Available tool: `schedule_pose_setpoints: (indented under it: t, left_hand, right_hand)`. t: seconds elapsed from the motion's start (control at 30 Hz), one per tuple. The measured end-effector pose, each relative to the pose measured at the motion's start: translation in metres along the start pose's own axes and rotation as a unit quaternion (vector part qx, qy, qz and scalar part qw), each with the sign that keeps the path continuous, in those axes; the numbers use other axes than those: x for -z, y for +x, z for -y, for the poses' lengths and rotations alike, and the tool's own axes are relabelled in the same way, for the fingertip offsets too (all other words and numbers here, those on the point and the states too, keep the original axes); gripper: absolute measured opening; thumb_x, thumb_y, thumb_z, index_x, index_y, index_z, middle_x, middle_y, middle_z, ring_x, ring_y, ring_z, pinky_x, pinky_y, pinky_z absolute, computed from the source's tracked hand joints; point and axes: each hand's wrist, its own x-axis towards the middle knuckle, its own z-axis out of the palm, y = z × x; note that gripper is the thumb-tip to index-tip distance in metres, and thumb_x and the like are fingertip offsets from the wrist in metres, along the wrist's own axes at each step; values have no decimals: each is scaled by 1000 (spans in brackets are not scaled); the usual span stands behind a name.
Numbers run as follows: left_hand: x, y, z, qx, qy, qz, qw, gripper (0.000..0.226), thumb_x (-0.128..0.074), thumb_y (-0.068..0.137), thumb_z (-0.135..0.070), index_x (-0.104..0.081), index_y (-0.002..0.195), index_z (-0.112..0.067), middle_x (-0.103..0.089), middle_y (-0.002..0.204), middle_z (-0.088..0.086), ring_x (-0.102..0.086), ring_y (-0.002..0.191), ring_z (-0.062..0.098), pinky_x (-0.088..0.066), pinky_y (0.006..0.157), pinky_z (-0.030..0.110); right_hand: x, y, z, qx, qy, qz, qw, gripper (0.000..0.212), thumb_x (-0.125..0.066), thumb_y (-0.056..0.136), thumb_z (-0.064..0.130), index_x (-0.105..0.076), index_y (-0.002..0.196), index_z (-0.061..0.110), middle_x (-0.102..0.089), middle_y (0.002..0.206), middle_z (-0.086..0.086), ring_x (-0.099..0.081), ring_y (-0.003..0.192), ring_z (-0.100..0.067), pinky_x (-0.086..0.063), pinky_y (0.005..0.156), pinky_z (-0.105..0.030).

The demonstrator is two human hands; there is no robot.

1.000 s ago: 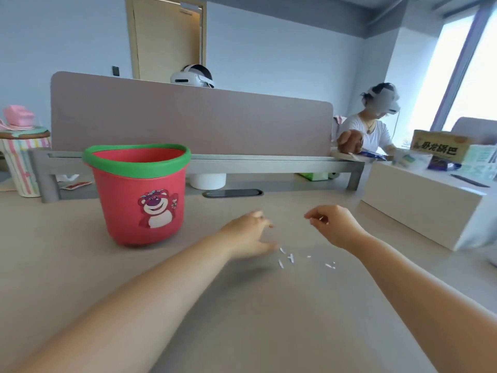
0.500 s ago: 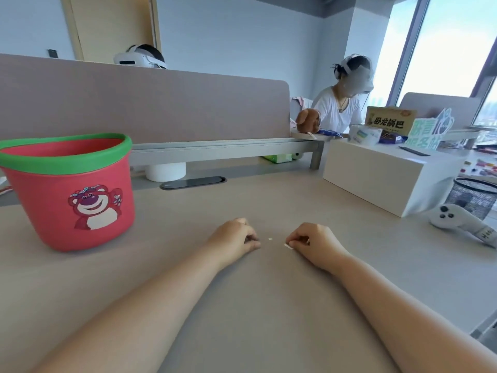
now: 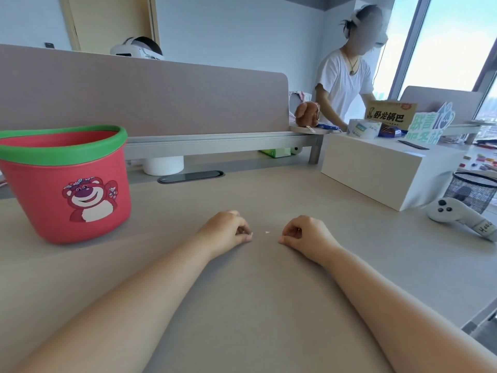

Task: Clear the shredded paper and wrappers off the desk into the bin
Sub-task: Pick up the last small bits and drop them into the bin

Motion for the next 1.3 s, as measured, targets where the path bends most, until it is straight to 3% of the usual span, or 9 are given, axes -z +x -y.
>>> schedule_pose_setpoints:
  t: [0.27,0.4,0.53,0.67,0.8,0.97,1.07,1.2,1.3]
  left_hand:
    - [9,3,-1,1,9,2,1000,9,-68,80,-24,-67,86,-17,-59,91,-2,-60,88,17,-49,83,32]
    - [16,1,6,17,13,6,1000,33,-67,82,-28,-63,111,-15,-56,110,-1,-58,100,17,-46,90,32]
    - [14,3,10,12,32,64,997,31,-67,81,-32,-66,108,-16,-59,108,1,-60,101,18,-47,92,35]
    - [17,3,11,14,14,55,998,26,-66,81,-36,-68,99,-17,-59,104,-2,-59,97,16,-48,90,34]
    - [21,4,13,14,15,88,996,41,-69,78,-37,-62,114,-17,-55,107,-3,-57,100,14,-45,88,27]
    - [18,5,13,9,12,65,998,27,-70,79,-32,-67,101,-17,-53,95,-7,-54,88,11,-44,82,26]
    - [12,5,8,10,13,31,999,18,-67,82,-29,-68,93,-15,-61,96,1,-55,88,15,-45,81,29]
    - [9,6,5,28,42,35,998,18,-62,85,-30,-66,95,-16,-64,105,5,-57,99,24,-44,83,31]
    - [12,4,9,39,69,48,996,17,-58,87,-30,-64,97,-17,-63,110,5,-56,103,25,-42,82,31]
  right_hand:
    - [0,3,6,-8,-21,61,998,7,-59,86,18,-61,79,18,-54,70,7,-51,77,-16,-38,70,-23]
    - [-2,9,14,12,-82,106,991,13,-45,91,15,-50,81,20,-60,101,-6,-56,94,-25,-44,83,-31]
    - [-6,23,26,28,-38,90,995,16,-47,87,7,-54,79,19,-58,89,-4,-49,80,-17,-36,69,-22]
    - [-9,31,26,37,12,67,997,12,-57,82,5,-67,87,7,-58,78,1,-51,73,-14,-35,55,-12]
    - [-7,31,21,39,6,80,996,14,-64,81,13,-68,94,9,-56,74,6,-51,73,-12,-39,65,-16]
    - [-12,35,25,34,-60,91,993,15,-57,86,12,-65,97,6,-65,98,-9,-51,82,-17,-35,70,-19]
    - [-16,33,30,39,-101,108,988,16,-47,90,9,-61,97,10,-62,112,-12,-56,101,-27,-41,80,-27]
    - [-24,24,38,113,-73,83,987,13,-45,89,8,-47,83,19,-58,107,-14,-54,100,-29,-38,82,-30]
    - [-27,23,42,142,-36,70,987,9,-50,87,8,-59,88,11,-61,100,-13,-56,94,-26,-38,77,-26]
